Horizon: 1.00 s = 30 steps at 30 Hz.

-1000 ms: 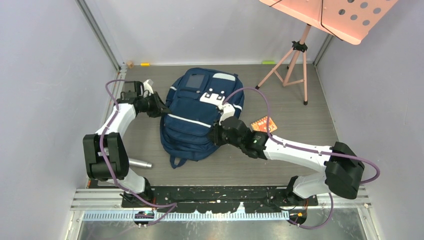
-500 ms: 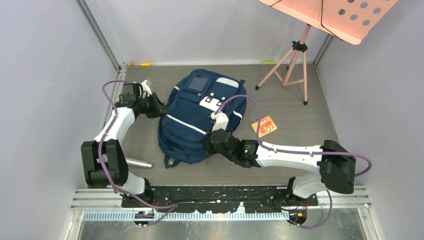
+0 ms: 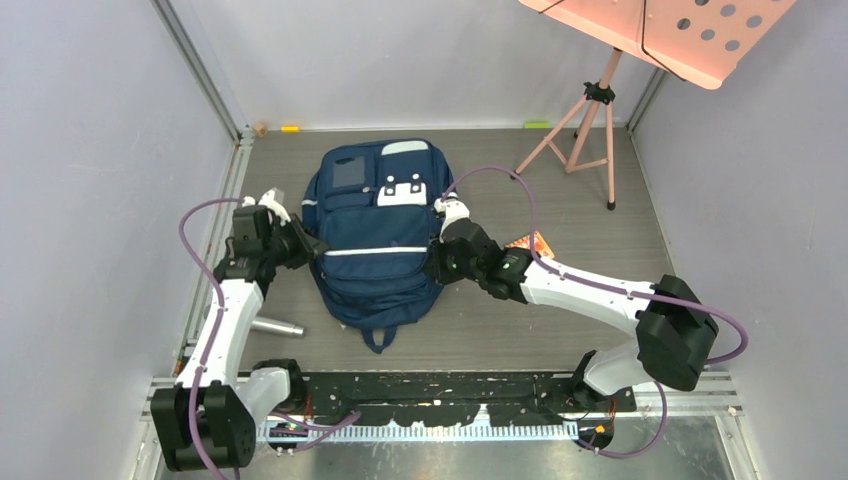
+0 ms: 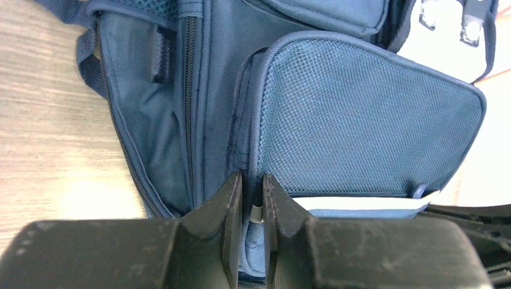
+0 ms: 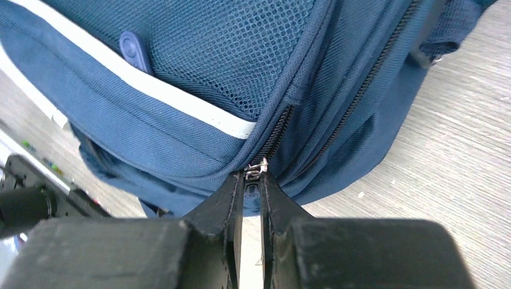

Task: Pack the student bag
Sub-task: Unzip the student bag at the center of the board.

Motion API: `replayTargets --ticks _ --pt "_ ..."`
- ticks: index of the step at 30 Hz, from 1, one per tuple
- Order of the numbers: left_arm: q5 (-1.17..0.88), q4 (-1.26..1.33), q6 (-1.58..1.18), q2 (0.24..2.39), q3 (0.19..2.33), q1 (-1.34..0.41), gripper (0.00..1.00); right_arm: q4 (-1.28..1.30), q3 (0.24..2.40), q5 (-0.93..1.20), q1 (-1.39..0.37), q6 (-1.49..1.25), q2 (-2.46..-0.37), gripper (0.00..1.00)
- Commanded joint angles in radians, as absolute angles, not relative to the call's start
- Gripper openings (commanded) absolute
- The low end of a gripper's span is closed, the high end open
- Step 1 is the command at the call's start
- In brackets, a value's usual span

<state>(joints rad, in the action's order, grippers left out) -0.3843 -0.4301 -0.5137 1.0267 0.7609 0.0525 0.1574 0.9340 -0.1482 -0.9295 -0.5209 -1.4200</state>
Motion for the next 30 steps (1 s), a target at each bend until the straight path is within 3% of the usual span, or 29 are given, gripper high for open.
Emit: replayTargets --ticks 1,8,13,17,23,30 --pt "-0.337 -0.311 -0.639 0.948 0.699 0.050 0.00 0.219 0.920 0.036 -0.937 -0.436 -1.405 0.00" --pt "-0.209 -0.265 -0.705 0.888 0.654 0.049 0.00 0.165 0.795 0.008 -1.029 -0.517 -1.350 0.00" --pt "-0.158 -0.244 -0.750 0.809 0.599 0.048 0.00 0.115 0.772 -0.137 -1.125 -0.568 -1.330 0.00" --pt "-0.163 -0.256 -0.755 0.775 0.587 0.048 0.00 0.061 0.797 -0.282 -1.167 -0.652 -1.347 0.00" --pt "-0.178 -0.264 -0.766 0.752 0.567 0.049 0.00 -0.147 0.831 -0.332 -1.223 -0.706 -1.388 0.00" --pt "-0.178 -0.256 -0.786 0.736 0.544 0.035 0.00 -0.095 1.002 -0.362 -1.281 -0.660 -1.576 0.00"
